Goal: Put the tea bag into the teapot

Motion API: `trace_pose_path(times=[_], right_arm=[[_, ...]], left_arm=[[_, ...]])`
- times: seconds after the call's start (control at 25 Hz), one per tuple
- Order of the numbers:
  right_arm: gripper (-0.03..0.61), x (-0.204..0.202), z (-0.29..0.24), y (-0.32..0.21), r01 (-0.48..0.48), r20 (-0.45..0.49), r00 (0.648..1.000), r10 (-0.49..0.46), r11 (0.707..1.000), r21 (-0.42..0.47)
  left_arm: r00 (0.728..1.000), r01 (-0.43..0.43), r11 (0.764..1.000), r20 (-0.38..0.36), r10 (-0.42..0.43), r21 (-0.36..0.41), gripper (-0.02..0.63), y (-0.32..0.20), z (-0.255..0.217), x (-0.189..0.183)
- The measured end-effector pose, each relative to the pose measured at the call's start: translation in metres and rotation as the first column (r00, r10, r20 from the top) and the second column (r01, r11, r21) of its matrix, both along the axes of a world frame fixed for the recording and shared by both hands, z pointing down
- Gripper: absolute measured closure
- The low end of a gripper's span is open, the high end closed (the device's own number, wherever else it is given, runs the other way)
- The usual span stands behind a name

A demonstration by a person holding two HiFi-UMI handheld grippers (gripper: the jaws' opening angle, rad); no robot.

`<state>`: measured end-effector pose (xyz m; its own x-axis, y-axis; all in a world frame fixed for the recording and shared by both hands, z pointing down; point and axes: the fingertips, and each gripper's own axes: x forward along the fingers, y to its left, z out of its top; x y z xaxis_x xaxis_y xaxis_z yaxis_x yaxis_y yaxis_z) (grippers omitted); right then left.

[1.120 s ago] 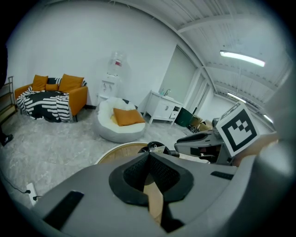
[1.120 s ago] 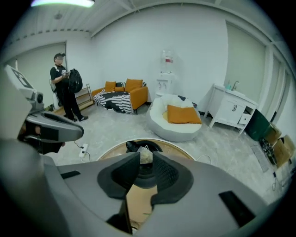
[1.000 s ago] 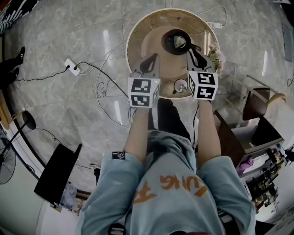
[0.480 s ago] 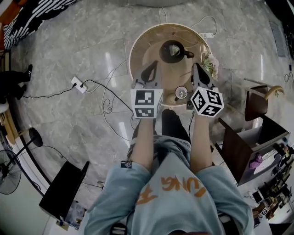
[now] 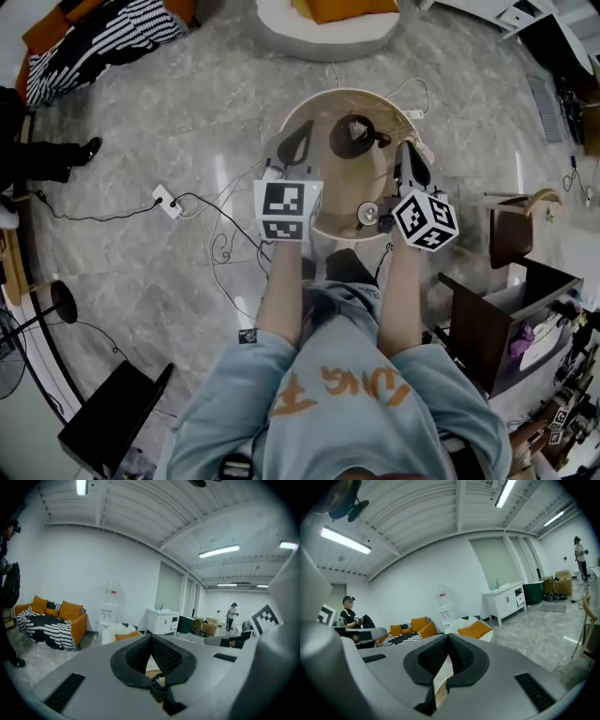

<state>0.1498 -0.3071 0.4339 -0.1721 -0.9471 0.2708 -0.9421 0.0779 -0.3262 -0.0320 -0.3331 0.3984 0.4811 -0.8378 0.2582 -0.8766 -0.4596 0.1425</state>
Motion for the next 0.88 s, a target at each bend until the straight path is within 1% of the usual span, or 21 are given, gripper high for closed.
trace_pose_path(times=[0.08, 0.16, 0.24, 0.36, 0.52, 0.68, 0.88], right_arm=[[0.566, -0.006, -0.018, -0.009, 0.012, -0.012, 1.0, -0.011, 0.999, 0.046], [0.566, -0.012, -0.03, -0.011, 0.013, -0.048, 0.999, -0.01, 0.997, 0.073], [0.566, -0.02, -0.043, -0.01, 0.013, -0.08, 0.997, -0.005, 0.995, 0.098], [0.566, -0.03, -0.064, -0.007, 0.039, -0.11, 0.994, -0.023, 0.989, 0.146], [0.566, -0.027, -0.092, -0.006, 0.056, -0.16, 0.987, -0.023, 0.978, 0.202], [0.566, -0.02, -0.12, -0.005, 0.062, -0.191, 0.982, -0.013, 0.966, 0.249], [0.566, -0.009, -0.145, -0.003, 0.059, -0.244, 0.97, 0.013, 0.957, 0.285]], left_arm=[[1.0, 0.004, 0.999, -0.002, -0.004, 0.042, 0.589, -0.005, -0.017, -0.006], [1.0, -0.011, 0.997, 0.003, 0.011, 0.077, 0.589, -0.004, -0.033, -0.009], [0.999, -0.034, 0.992, 0.013, 0.032, 0.119, 0.589, 0.0, -0.053, -0.011], [0.999, -0.048, 0.984, 0.02, 0.045, 0.171, 0.589, 0.003, -0.078, -0.013], [1.0, -0.019, 0.981, 0.005, 0.018, 0.191, 0.589, -0.001, -0.095, -0.012], [1.0, 0.016, 0.974, -0.009, -0.014, 0.225, 0.589, -0.006, -0.113, -0.007], [0.999, -0.018, 0.97, -0.023, 0.024, 0.244, 0.589, -0.007, -0.127, 0.009]])
